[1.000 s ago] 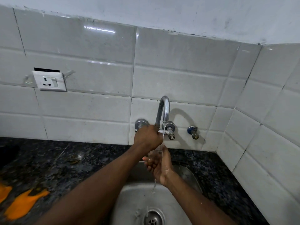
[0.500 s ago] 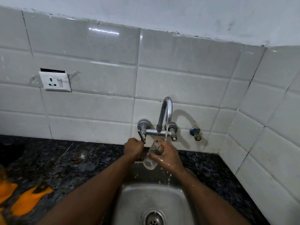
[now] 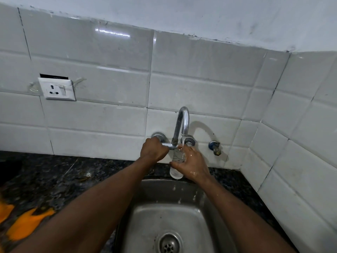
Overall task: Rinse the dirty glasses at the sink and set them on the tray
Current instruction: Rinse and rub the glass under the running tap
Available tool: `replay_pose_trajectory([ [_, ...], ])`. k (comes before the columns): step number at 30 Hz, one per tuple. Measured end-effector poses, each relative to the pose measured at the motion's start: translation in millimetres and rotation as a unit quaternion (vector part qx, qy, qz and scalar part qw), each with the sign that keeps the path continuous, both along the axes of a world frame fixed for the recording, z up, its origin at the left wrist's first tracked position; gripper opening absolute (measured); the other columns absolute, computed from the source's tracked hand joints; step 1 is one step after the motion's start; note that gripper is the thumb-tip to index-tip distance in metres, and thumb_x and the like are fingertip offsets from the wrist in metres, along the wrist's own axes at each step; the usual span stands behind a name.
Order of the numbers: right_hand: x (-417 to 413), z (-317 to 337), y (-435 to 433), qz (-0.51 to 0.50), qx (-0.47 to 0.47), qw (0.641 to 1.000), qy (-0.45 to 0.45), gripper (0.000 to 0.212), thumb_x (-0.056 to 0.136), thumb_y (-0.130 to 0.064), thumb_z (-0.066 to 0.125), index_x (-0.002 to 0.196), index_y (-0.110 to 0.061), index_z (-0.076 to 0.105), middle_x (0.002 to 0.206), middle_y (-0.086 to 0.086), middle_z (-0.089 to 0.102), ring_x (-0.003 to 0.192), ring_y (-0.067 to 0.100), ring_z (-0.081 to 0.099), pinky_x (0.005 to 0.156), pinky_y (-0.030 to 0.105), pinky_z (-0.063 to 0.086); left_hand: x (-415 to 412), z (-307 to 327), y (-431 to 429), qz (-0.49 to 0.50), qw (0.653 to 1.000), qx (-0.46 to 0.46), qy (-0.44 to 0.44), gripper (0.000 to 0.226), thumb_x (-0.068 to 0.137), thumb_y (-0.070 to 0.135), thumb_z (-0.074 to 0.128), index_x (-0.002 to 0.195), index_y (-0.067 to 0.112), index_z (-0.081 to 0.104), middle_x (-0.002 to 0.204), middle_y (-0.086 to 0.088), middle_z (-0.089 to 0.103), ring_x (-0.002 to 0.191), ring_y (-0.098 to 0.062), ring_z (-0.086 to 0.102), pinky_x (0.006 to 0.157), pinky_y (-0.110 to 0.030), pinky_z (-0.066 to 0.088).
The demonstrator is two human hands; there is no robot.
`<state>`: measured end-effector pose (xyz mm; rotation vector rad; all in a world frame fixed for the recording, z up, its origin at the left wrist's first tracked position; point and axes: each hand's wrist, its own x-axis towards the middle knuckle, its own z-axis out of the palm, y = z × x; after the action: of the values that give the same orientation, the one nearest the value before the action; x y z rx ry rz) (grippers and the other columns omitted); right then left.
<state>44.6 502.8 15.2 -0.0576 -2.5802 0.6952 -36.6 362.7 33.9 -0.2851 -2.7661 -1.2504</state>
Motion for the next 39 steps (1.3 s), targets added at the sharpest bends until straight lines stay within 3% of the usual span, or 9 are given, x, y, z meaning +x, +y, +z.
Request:
replay_pose_trajectory([
  [6, 3.3, 4.6, 0.3, -0.007, -0.041, 0.999, 0.033, 0.068, 0.071, -0.043, 0.079, 0.131, -0.026, 0.05, 0.128, 0.003, 0.053, 0.112, 0.021, 0.055, 0.09, 0.03, 0.047, 0.7, -20.0, 0.2, 0.115, 0.966, 0.173, -0.156, 0.053, 0.084, 0.046, 0.05, 0.107, 0.002, 0.067, 0.106, -0.018, 0.071, 0.093, -0.033, 0.068, 0.077, -0.037, 0.056],
  [12, 4.2, -14.0, -7.6, 0.027, -0.245, 0.967, 0.061, 0.062, 0.07, -0.03, 0.085, 0.117, -0.037, 0.045, 0.115, -0.003, 0.061, 0.103, 0.014, 0.063, 0.083, 0.031, 0.057, 26.7, -24.3, 19.0, -0.053, 0.784, 0.448, -0.426, 0.057, 0.097, 0.052, 0.04, 0.103, 0.002, 0.068, 0.096, -0.019, 0.071, 0.089, -0.032, 0.066, 0.08, -0.042, 0.055],
  [14, 5.9, -19.6, -10.7, 0.045, -0.31, 0.949, 0.043, 0.063, 0.074, -0.026, 0.083, 0.119, -0.039, 0.041, 0.114, -0.004, 0.063, 0.101, 0.013, 0.065, 0.081, 0.033, 0.059, 20.1, -24.4, 24.4, -0.083, 0.808, 0.443, -0.379, 0.05, 0.094, 0.046, 0.049, 0.114, 0.004, 0.068, 0.101, -0.016, 0.075, 0.091, -0.031, 0.071, 0.079, -0.039, 0.058],
  [16, 9.2, -20.3, -12.0, 0.051, -0.341, 0.938, 0.017, 0.063, 0.078, -0.027, 0.081, 0.122, -0.037, 0.037, 0.113, -0.006, 0.061, 0.101, 0.011, 0.063, 0.078, 0.028, 0.057, 16.8, -23.7, 28.0, -0.029, 0.885, 0.36, -0.293, 0.04, 0.092, 0.038, 0.055, 0.111, 0.005, 0.066, 0.098, -0.015, 0.074, 0.086, -0.028, 0.072, 0.075, -0.036, 0.06],
  [20, 9.9, -22.6, -8.2, 0.063, -0.355, 0.929, -0.085, 0.052, 0.079, -0.032, 0.08, 0.118, -0.028, 0.047, 0.113, -0.005, 0.058, 0.101, 0.012, 0.06, 0.073, 0.025, 0.056, 12.3, -13.8, 23.4, 0.01, 0.998, 0.065, -0.009, 0.035, 0.087, 0.043, 0.058, 0.096, 0.01, 0.067, 0.09, -0.008, 0.07, 0.076, -0.019, 0.063, 0.059, -0.026, 0.045],
  [27, -16.1, -20.5, -19.3, 0.06, -0.286, 0.941, -0.168, 0.028, 0.079, -0.013, 0.079, 0.1, -0.024, 0.064, 0.087, -0.008, 0.07, 0.085, 0.012, 0.069, 0.079, 0.027, 0.059, 19.3, 4.5, 19.6, -0.06, 0.978, -0.14, 0.142, 0.032, 0.088, 0.045, 0.056, 0.097, 0.016, 0.066, 0.093, -0.005, 0.067, 0.08, -0.018, 0.063, 0.076, -0.036, 0.058],
  [32, -33.2, -26.4, -36.8, 0.11, -0.301, 0.936, -0.148, 0.053, 0.07, -0.02, 0.085, 0.116, -0.024, 0.061, 0.105, -0.005, 0.072, 0.098, 0.013, 0.069, 0.084, 0.032, 0.059, 9.9, 5.8, -11.8, -0.064, 0.992, -0.046, 0.099, 0.059, 0.095, 0.066, 0.036, 0.101, 0.016, 0.068, 0.093, -0.005, 0.07, 0.081, -0.018, 0.062, 0.074, -0.033, 0.05],
  [35, -41.4, -27.2, -65.9, 0.112, -0.303, 0.939, -0.122, 0.066, 0.062, -0.031, 0.089, 0.121, -0.024, 0.061, 0.109, -0.006, 0.071, 0.1, 0.009, 0.067, 0.085, 0.027, 0.056, -1.0, 4.9, -46.3, 0.017, 0.998, 0.05, 0.043, 0.061, 0.099, 0.064, 0.028, 0.075, 0.018, 0.059, 0.079, -0.003, 0.063, 0.075, -0.018, 0.056, 0.069, -0.032, 0.037],
  [39, -60.7, -30.1, -116.7, 0.132, -0.318, 0.934, -0.098, 0.069, 0.056, -0.03, 0.085, 0.121, -0.024, 0.06, 0.106, -0.007, 0.071, 0.097, 0.008, 0.068, 0.083, 0.022, 0.055, -18.0, -3.2, -103.6, 0.108, 0.992, 0.069, -0.007, 0.048, 0.101, 0.046, 0.039, 0.072, 0.014, 0.058, 0.079, -0.005, 0.061, 0.083, -0.028, 0.059, 0.071, -0.032, 0.037],
])
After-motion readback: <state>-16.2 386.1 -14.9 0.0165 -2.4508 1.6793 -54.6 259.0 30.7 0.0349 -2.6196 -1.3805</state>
